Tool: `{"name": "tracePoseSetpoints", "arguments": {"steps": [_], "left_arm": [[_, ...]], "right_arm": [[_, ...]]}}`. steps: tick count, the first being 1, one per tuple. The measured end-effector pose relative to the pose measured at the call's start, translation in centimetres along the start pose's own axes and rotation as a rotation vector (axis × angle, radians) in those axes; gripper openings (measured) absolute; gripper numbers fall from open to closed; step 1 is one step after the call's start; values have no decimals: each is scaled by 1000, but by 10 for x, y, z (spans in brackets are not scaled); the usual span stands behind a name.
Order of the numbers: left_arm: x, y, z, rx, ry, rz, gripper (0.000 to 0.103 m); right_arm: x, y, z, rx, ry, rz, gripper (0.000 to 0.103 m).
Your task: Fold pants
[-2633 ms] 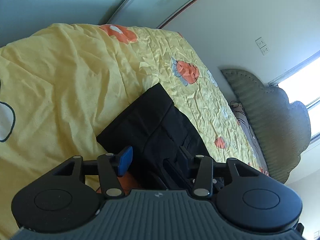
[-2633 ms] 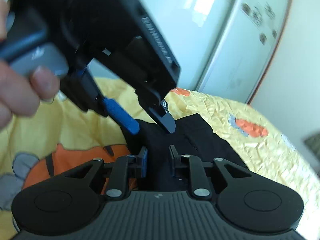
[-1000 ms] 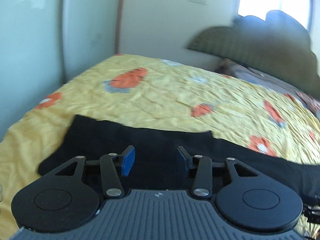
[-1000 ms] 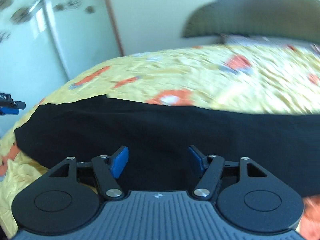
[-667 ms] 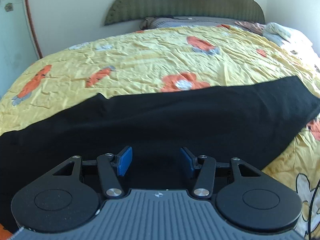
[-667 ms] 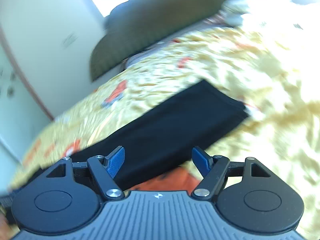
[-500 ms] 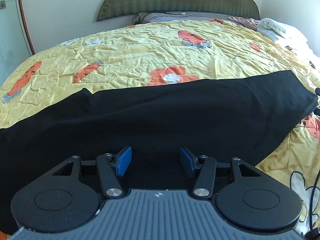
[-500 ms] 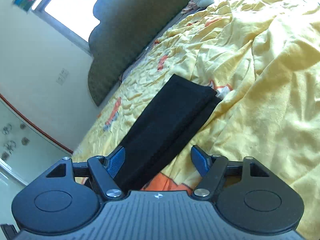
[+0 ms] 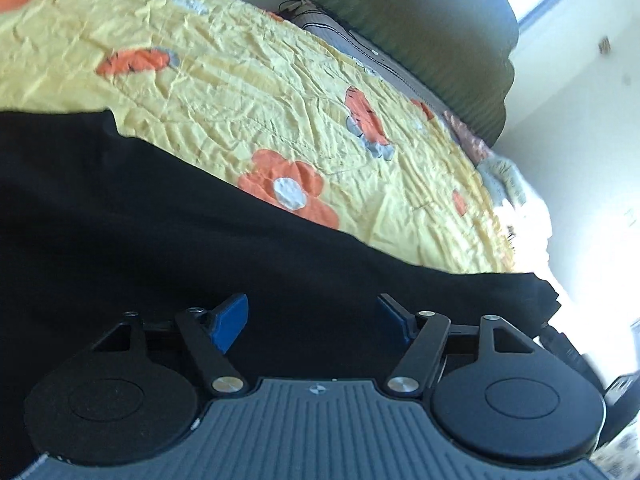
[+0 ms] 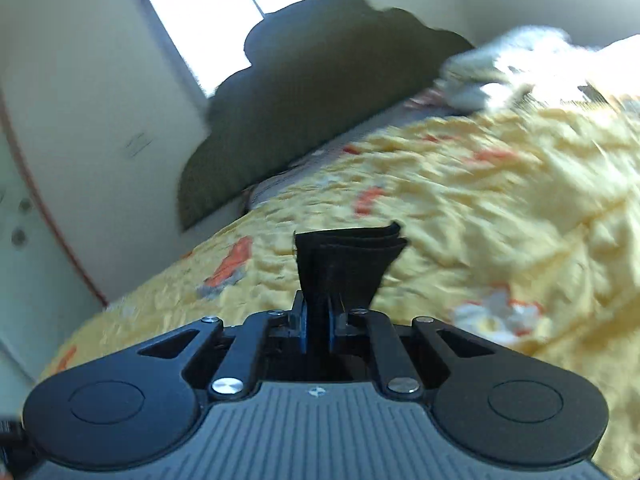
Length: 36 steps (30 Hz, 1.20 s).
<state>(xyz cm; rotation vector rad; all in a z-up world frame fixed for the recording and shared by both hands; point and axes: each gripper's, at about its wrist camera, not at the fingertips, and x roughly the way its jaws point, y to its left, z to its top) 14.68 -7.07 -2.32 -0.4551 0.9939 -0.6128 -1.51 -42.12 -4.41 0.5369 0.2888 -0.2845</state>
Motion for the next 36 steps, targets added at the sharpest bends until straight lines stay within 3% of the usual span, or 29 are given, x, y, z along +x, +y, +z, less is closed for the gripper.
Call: {"name": "tracePoseSetpoints", "arguments": {"steps": [3, 6, 8, 11, 13, 17, 20, 22, 26, 27, 28, 30, 32, 36], "left_arm": [[13, 4, 5, -123, 35, -173, 81], [29, 3, 3, -199, 80, -279, 87], [40, 1, 2, -216, 92, -277, 87], [46, 2, 4, -224, 62, -213, 85], [50, 6, 9, -236, 50, -220, 66], [56, 12, 15, -220, 106, -186, 48], [43, 23, 7, -255, 111, -230, 48], [35, 30, 3, -280, 93, -227, 62], [39, 36, 5, -355, 98, -264, 65], [40, 36, 7, -357, 94, -278, 61], [40, 35, 9, -345, 86, -278, 32], [33, 29, 13, -264, 51, -208, 2], [15, 22, 14, -158, -32, -137, 2], [-24, 19, 6, 33, -178, 53, 2]], "right_arm": [[-4, 80, -15, -294, 37, 136, 9], [-4, 128, -46, -451, 103, 266, 9], [-3, 145, -65, -479, 151, 326, 9], [-2, 158, -83, -485, 196, 368, 9], [-5, 163, -88, -494, 211, 381, 9], [-9, 173, -90, -539, 212, 406, 9], [-14, 177, -88, -533, 192, 405, 9], [-16, 176, -83, -504, 173, 391, 9], [-16, 176, -78, -479, 179, 410, 9], [-17, 179, -80, -495, 182, 418, 9], [-19, 180, -81, -505, 186, 428, 9], [-21, 185, -84, -518, 200, 447, 9], [-20, 192, -87, -547, 202, 447, 9], [-10, 210, -93, -536, 236, 545, 9]]}}
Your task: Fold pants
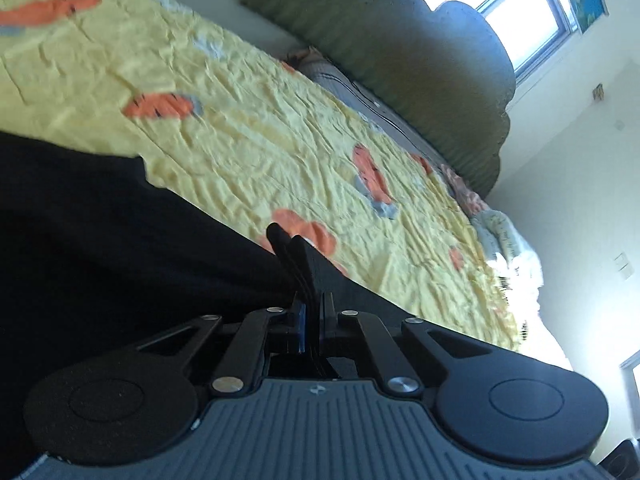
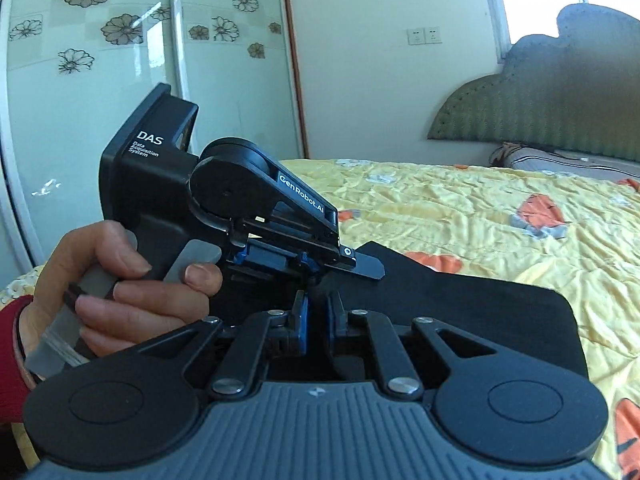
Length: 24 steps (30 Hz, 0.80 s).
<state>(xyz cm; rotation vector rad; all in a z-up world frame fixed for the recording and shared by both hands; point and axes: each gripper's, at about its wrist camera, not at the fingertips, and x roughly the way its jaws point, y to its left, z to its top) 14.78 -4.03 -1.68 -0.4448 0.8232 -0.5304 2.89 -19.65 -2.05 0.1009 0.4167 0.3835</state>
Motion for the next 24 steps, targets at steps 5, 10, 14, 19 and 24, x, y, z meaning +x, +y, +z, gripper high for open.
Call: {"name": "tracePoseSetpoints", "arguments": {"steps": [5, 10, 14, 19, 24], "left_arm": [[-1, 24, -9, 69, 45, 139, 22], [-33, 37, -2, 89, -70, 254, 28], [-35, 37, 10, 59, -59, 228, 28], [-24, 5, 5, 229, -64, 264, 50], [-2, -8, -12, 344, -54, 375, 60]], "right_arm": [[45, 21, -10, -11, 163, 68, 18], [23, 19, -9, 25, 149, 141, 25], [22, -5, -4, 143, 111, 78, 25], [38, 13, -20, 20, 218, -2, 25], [25, 16, -10, -28, 108, -140, 26]]}}
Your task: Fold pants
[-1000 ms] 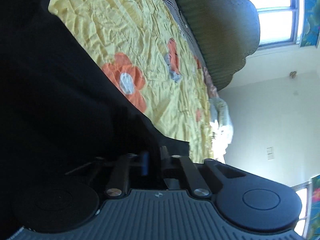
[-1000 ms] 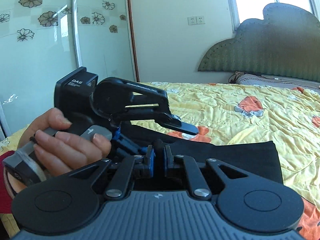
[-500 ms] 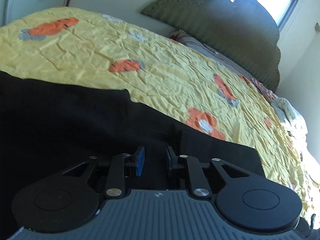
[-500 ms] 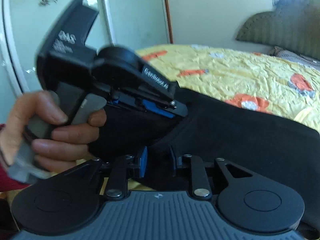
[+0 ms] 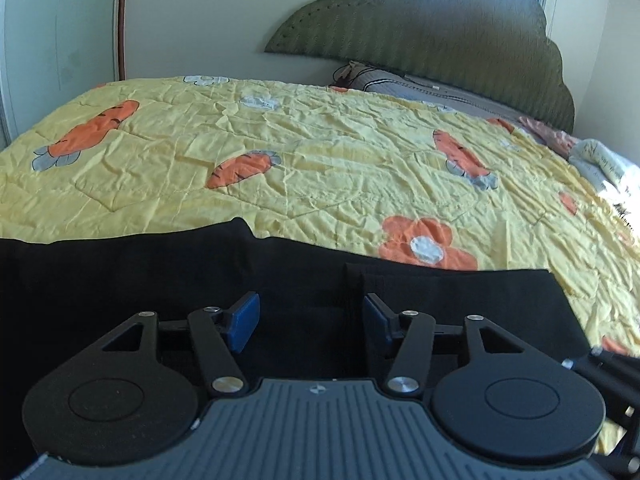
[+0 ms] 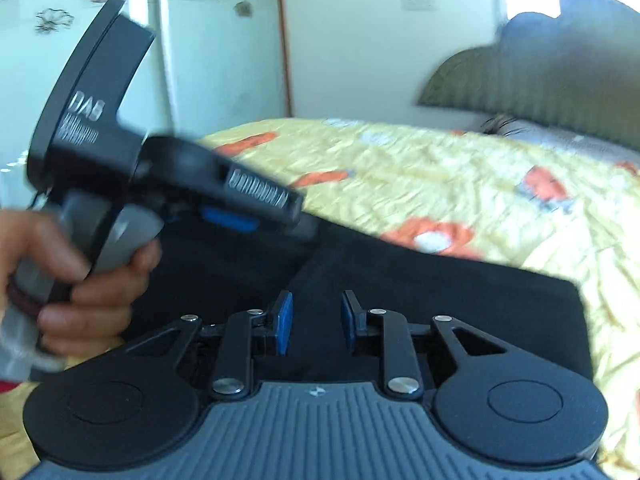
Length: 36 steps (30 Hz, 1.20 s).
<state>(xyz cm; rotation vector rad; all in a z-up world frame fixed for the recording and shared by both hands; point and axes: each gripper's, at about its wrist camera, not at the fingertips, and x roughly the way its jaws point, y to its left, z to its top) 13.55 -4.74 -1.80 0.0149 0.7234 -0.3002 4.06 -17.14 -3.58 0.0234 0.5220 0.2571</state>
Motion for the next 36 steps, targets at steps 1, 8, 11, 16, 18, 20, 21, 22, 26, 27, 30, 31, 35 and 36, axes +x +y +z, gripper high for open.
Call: {"name": "tracePoseSetpoints", "arguments": {"steps": [1, 8, 11, 16, 18, 20, 21, 22, 26, 27, 30, 31, 35, 36], "left_arm": [[2, -1, -6, 18, 6, 18, 60], [0, -8, -46, 105, -110, 122, 77], [2, 1, -42, 62, -100, 93, 81], [3, 7, -40, 26, -100, 71, 85], [3, 5, -41, 33, -99, 78, 86], [3, 6, -41, 33, -97, 80, 86], [4, 6, -41, 32, -97, 81, 87], [4, 6, -40, 32, -96, 82, 87], [5, 6, -40, 32, -95, 82, 88], [5, 6, -40, 33, -94, 83, 88], [5, 6, -39, 34, -92, 87, 89], [6, 7, -39, 33, -91, 89, 90], [6, 7, -39, 31, -89, 91, 91], [7, 7, -38, 30, -89, 91, 91]], "right_arm": [[2, -2, 0, -21, 3, -45, 26], [9, -10, -20, -62, 68, -134, 59], [14, -14, -20, -56, 72, -208, 85], [26, -39, -16, 46, 97, -152, 100], [28, -39, -15, 75, 106, -125, 103], [31, -35, -15, 68, 110, -130, 103], [31, -34, -14, 63, 111, -133, 103], [31, -34, -14, 65, 112, -131, 103], [33, -36, -14, 81, 111, -121, 103], [33, -36, -14, 81, 111, -120, 103], [32, -36, -13, 85, 110, -118, 103], [32, -36, -13, 83, 110, -119, 103], [32, -35, -13, 81, 110, -120, 103], [32, -35, -12, 82, 110, -118, 103]]}}
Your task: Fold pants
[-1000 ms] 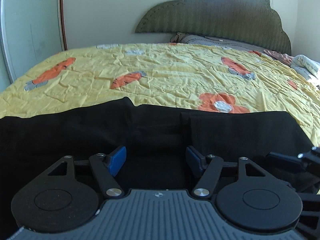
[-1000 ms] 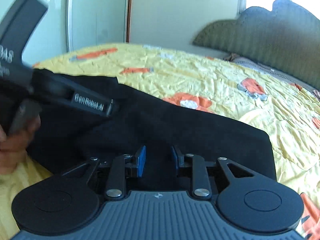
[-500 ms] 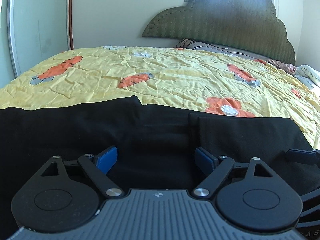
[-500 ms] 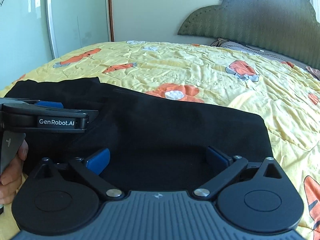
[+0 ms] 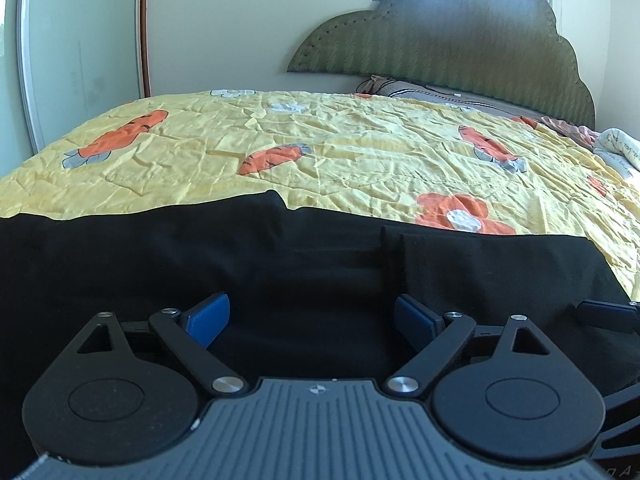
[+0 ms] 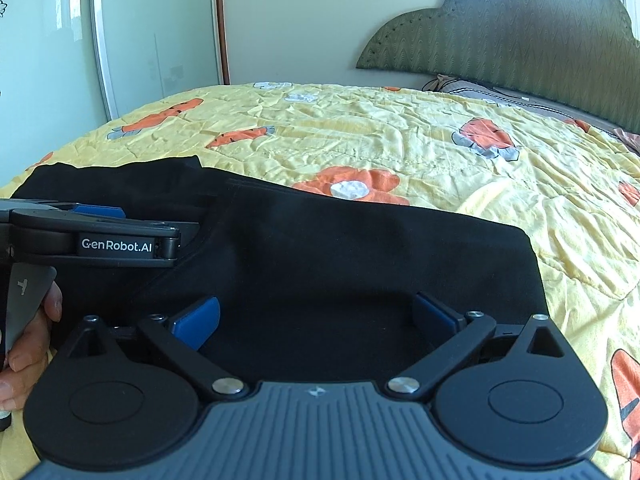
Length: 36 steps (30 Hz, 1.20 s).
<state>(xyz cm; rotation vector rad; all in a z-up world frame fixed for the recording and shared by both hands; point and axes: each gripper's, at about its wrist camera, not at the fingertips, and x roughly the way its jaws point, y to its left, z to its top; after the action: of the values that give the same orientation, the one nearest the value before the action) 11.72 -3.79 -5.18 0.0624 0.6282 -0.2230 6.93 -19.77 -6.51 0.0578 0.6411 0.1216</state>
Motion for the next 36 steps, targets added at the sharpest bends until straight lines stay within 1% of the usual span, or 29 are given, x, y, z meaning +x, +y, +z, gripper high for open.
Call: {"name": "tracePoseSetpoints", "arguments": {"steps": [3, 5, 6, 8, 9, 10, 12, 13, 14, 16, 17, 18, 21, 23, 24, 25, 28, 31, 36], "left_arm": [[0, 1, 0, -2, 1, -2, 92], [0, 1, 0, -2, 1, -2, 92], [-1, 1, 0, -2, 1, 0, 92], [-2, -1, 2, 9, 11, 13, 92], [-4, -1, 5, 8, 25, 23, 89], [-7, 0, 7, 0, 32, 21, 88], [-12, 5, 16, -31, 48, -18, 89], [-14, 7, 21, -40, 65, -22, 89], [-14, 9, 26, -42, 80, -10, 89], [-16, 14, 35, -41, 76, 15, 89], [-18, 17, 39, -38, 68, 30, 89], [-18, 19, 44, -34, 62, 46, 89], [-14, 24, 49, -23, 58, 69, 90], [-7, 24, 47, -13, 82, 83, 90], [-5, 25, 43, -10, 95, 85, 90], [-2, 25, 40, -6, 106, 82, 90], [6, 23, 28, -5, 145, 80, 91], [3, 21, 21, 17, 112, 94, 92], [1, 22, 16, 17, 100, 89, 94]], "right_arm": [[-5, -7, 1, 33, -9, 39, 103], [-12, -19, 9, 90, -31, 75, 103], [-14, -24, 15, 108, -42, 75, 103], [-8, -34, 33, 92, -35, 42, 103], [0, -39, 40, 78, -5, 24, 103], [10, -44, 45, 73, 28, 9, 103], [32, -56, 49, 63, 76, -23, 103], [38, -60, 49, 66, 78, -52, 103], [40, -64, 51, 81, 80, -82, 103], [31, -62, 53, 100, 48, -87, 103], [23, -58, 53, 96, 22, -73, 103], [17, -54, 52, 90, 15, -56, 103], [15, -42, 44, 67, 42, -25, 103], [20, -34, 32, 27, 93, -52, 103], [19, -31, 25, 1, 88, -63, 103], [15, -30, 20, 1, 70, -61, 103], [9, -33, 15, 16, 64, -43, 103], [7, -33, 11, 7, 47, -39, 103], [3, -32, 7, 4, 38, -42, 103]]}}
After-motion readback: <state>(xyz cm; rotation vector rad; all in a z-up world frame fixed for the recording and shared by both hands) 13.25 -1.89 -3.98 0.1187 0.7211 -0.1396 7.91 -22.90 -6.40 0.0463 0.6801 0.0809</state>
